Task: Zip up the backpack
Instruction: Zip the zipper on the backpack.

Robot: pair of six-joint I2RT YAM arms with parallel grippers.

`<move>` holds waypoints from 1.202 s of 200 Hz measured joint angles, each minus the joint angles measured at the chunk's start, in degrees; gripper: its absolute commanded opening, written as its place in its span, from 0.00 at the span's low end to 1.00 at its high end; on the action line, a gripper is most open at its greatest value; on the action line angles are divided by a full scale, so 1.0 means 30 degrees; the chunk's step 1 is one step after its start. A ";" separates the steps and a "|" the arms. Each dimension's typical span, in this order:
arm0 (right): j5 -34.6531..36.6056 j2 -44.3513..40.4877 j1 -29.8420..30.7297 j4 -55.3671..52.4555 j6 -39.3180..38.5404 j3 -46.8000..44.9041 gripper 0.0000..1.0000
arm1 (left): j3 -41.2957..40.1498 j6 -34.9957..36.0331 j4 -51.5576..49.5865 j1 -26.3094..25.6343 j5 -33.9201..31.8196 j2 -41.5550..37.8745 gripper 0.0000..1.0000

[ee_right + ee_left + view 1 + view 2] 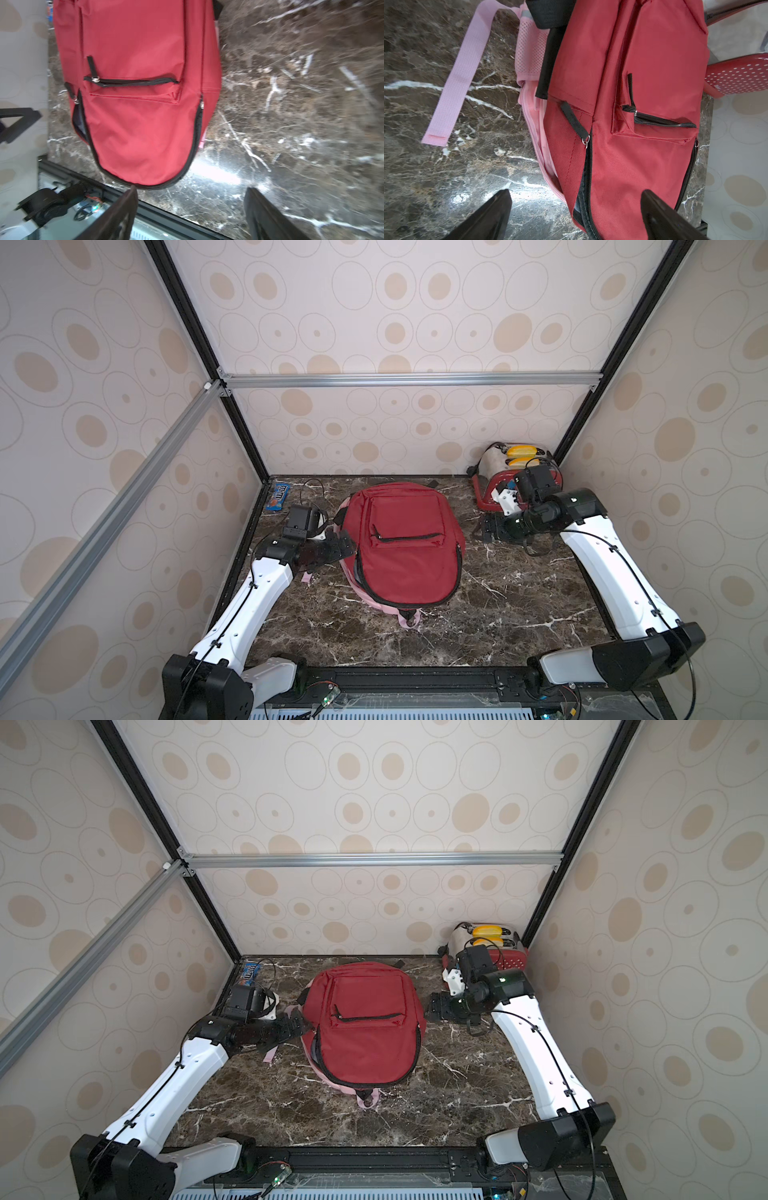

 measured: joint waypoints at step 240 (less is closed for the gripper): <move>-0.7184 0.2288 -0.2739 0.8029 0.2317 -0.4532 0.88 | -0.1501 -0.0605 0.6557 0.2528 0.6382 0.2718 0.99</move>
